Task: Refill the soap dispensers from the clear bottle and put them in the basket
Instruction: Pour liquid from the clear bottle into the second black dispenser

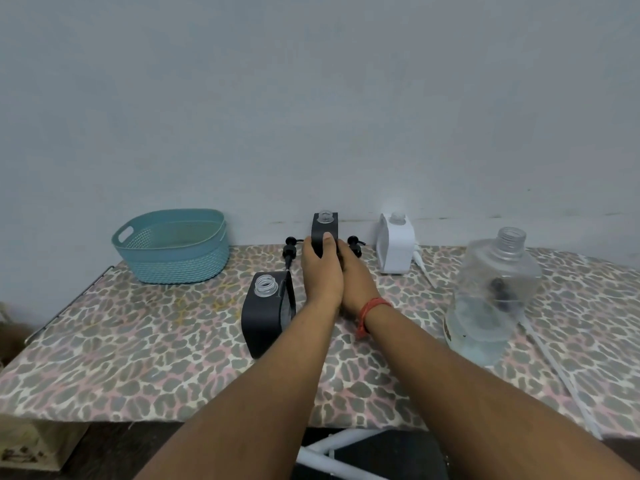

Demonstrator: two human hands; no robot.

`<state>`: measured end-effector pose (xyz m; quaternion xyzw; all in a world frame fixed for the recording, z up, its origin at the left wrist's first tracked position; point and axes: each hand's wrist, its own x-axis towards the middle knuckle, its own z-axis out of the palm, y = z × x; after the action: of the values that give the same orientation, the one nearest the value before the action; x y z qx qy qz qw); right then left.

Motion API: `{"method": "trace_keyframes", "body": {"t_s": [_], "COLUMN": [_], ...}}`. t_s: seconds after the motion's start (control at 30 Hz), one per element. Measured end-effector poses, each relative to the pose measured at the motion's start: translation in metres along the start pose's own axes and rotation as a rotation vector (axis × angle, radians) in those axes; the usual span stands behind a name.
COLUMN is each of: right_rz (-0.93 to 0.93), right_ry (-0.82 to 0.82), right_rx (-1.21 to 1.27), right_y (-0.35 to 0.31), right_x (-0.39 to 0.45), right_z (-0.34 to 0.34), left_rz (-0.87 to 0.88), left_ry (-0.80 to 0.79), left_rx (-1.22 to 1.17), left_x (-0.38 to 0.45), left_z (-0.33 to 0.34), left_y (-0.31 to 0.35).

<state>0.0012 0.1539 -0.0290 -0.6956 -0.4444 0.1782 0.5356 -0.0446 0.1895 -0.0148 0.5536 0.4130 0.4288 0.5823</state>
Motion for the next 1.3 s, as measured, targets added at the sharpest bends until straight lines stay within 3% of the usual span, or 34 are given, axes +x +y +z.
{"method": "trace_keyframes", "body": {"t_s": [0.6, 1.07, 1.13, 1.3], "right_rz": [0.041, 0.052, 0.041, -0.114], "right_ry": [0.088, 0.038, 0.147, 0.694], "right_rx": [0.087, 0.088, 0.112, 0.036], "right_y": [-0.026, -0.016, -0.016, -0.015], "right_x": [-0.153, -0.18, -0.183, -0.189], "right_z": [-0.046, -0.049, -0.054, -0.089], "left_rz": [0.051, 0.017, 0.07, 0.221], "left_ry": [-0.208, -0.249, -0.225, -0.199], "left_rx": [-0.051, 0.03, 0.1, 0.331], "left_x": [-0.154, -0.174, -0.172, -0.159], "left_z": [-0.034, -0.049, -0.049, -0.048], "left_y": [0.004, -0.012, -0.013, -0.008]}}
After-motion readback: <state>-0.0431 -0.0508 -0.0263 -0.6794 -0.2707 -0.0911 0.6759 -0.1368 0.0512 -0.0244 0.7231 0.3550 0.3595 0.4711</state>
